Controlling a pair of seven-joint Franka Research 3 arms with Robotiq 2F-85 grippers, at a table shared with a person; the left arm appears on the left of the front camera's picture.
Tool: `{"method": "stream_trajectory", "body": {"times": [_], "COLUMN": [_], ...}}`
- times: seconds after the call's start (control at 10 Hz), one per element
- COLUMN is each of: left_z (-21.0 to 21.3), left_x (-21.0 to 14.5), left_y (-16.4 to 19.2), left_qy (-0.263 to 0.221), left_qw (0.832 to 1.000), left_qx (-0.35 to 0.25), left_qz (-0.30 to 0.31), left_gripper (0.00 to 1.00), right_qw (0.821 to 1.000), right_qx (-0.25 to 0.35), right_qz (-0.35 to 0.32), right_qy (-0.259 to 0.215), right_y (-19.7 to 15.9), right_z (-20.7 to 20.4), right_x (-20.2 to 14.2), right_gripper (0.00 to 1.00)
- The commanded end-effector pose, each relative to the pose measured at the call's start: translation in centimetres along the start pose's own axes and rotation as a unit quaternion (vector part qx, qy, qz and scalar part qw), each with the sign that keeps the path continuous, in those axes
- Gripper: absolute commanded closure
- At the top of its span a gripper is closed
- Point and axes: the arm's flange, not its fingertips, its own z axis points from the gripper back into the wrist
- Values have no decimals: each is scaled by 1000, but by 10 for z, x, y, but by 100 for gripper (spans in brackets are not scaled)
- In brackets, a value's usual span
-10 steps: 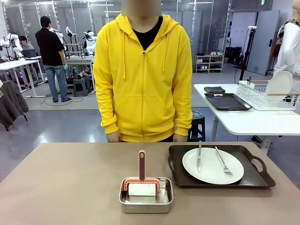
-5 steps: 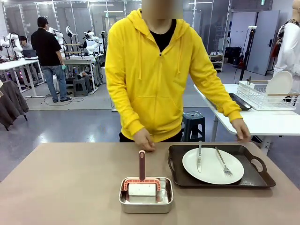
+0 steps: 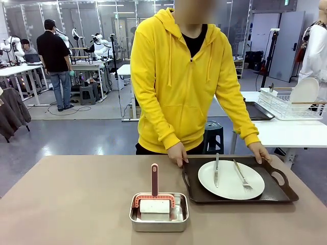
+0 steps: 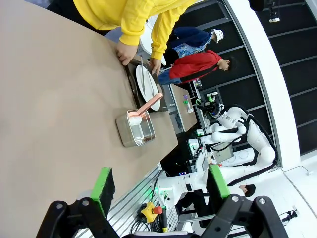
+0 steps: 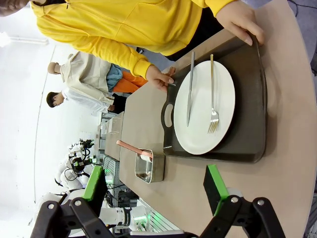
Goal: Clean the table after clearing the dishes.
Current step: When the right (or left) Handle tray is removed, use the right hand (or left hand) to clean the right (or left) side of the table with the Lint Roller.
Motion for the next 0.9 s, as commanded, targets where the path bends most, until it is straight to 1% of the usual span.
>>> {"method": "stream_trajectory", "body": {"times": [0.0,0.3,0.5,0.6,0.7,0.8], "left_z": [1,1,1,1,1,1], "left_x": [-1,-1,-1,-1,-1,-1], "left_y": [-2,-2,-2,-2,-2,-2], "left_qy": [-2,-2,-2,-2,-2,-2], "left_qw": [1000,1000,1000,1000,1000,1000], "left_qx": [-3,-3,-3,-3,-3,-3], "left_qz": [-2,-2,-2,-2,-2,-2], "left_gripper": [5,5,5,5,5,5], "right_qw": [1000,1000,995,982,963,940], "right_qx": [1,0,-37,-90,-109,-113], "right_qz": [2,0,62,113,175,225], "right_qy": [-1,0,69,123,173,229], "right_y": [3,0,46,78,122,157], "right_z": [0,0,-48,-86,-135,-181], "right_x": [-1,0,18,24,28,26], "right_gripper": [0,0,0,0,0,0]}}
